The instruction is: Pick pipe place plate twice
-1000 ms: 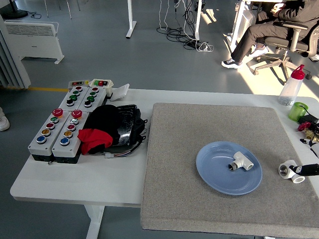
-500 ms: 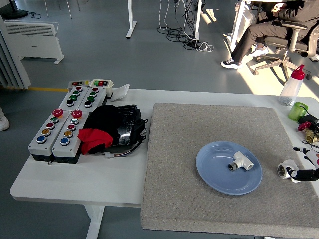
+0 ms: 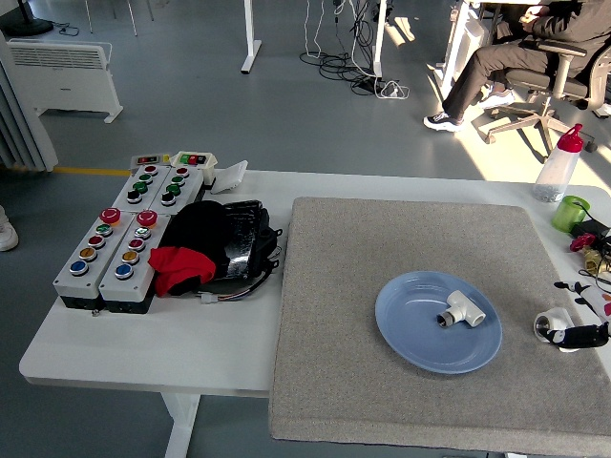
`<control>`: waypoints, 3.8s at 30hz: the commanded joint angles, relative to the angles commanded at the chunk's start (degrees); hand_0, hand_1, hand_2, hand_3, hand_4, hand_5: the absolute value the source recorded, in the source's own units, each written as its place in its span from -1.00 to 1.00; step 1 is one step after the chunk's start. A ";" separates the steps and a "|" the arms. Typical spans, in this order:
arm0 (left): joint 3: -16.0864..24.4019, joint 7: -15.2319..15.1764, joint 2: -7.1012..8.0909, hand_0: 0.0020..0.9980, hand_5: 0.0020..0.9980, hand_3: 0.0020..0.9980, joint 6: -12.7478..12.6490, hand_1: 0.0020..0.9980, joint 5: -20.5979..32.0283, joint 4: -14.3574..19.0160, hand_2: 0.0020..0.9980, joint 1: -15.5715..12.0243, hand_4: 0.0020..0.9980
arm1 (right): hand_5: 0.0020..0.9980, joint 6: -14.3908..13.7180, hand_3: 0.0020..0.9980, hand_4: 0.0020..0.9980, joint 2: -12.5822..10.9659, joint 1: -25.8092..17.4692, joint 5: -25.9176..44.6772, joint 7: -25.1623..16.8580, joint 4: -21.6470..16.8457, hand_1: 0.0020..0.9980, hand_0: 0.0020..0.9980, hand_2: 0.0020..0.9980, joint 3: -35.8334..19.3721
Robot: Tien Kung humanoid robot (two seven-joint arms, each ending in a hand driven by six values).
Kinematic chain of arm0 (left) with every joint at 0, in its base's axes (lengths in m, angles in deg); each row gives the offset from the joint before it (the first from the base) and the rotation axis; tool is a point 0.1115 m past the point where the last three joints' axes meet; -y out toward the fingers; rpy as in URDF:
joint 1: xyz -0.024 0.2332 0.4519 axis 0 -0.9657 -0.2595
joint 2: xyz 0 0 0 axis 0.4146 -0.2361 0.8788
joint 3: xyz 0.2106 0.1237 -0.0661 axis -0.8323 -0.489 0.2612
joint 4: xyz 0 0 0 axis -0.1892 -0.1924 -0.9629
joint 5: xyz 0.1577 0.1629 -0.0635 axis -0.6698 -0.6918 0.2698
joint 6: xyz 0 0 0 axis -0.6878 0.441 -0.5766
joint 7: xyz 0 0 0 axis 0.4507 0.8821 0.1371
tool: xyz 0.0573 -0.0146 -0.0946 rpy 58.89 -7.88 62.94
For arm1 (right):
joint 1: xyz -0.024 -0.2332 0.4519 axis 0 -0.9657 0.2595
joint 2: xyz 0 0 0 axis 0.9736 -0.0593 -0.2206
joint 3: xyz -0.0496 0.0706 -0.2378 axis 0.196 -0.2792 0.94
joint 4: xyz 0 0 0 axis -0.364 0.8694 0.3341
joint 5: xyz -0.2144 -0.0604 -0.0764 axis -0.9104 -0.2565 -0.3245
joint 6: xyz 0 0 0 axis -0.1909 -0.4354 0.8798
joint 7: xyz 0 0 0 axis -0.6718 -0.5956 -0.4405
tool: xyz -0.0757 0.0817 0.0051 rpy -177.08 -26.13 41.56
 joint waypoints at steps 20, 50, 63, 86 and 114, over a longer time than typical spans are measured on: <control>-0.10 0.06 0.00 0.17 1.00 -0.05 0.12 0.15 -0.02 0.04 0.17 0.06 -0.18 | -0.66 -1.96 0.43 0.19 1.35 1.80 -1.90 -1.64 6.16 0.14 0.00 0.28 2.66; -0.06 0.05 0.00 0.17 1.00 -0.05 0.15 0.15 -0.13 0.03 0.16 0.14 -0.18 | -0.73 -7.78 0.26 0.02 1.23 2.54 1.54 -4.82 -11.05 -0.11 -0.37 0.13 5.24; -0.25 0.04 0.00 0.17 1.00 -0.05 -0.04 0.15 0.27 0.04 0.16 0.09 -0.18 | -0.72 -8.95 0.25 0.03 7.37 5.12 -1.32 -5.51 -8.32 -0.11 -0.37 0.13 16.16; -0.05 0.25 0.00 0.16 1.00 -0.07 -0.16 0.15 -0.02 0.17 0.16 -0.09 -0.18 | -0.32 -3.55 1.00 0.71 7.48 6.61 -9.05 -6.61 -7.93 0.90 1.00 1.00 21.74; 0.27 0.26 0.00 0.17 1.00 -0.07 0.08 0.15 -0.53 0.12 0.16 -0.53 -0.19 | -0.17 -14.84 0.34 -0.18 7.43 -4.51 42.21 -18.70 -17.56 0.41 0.49 0.40 -3.31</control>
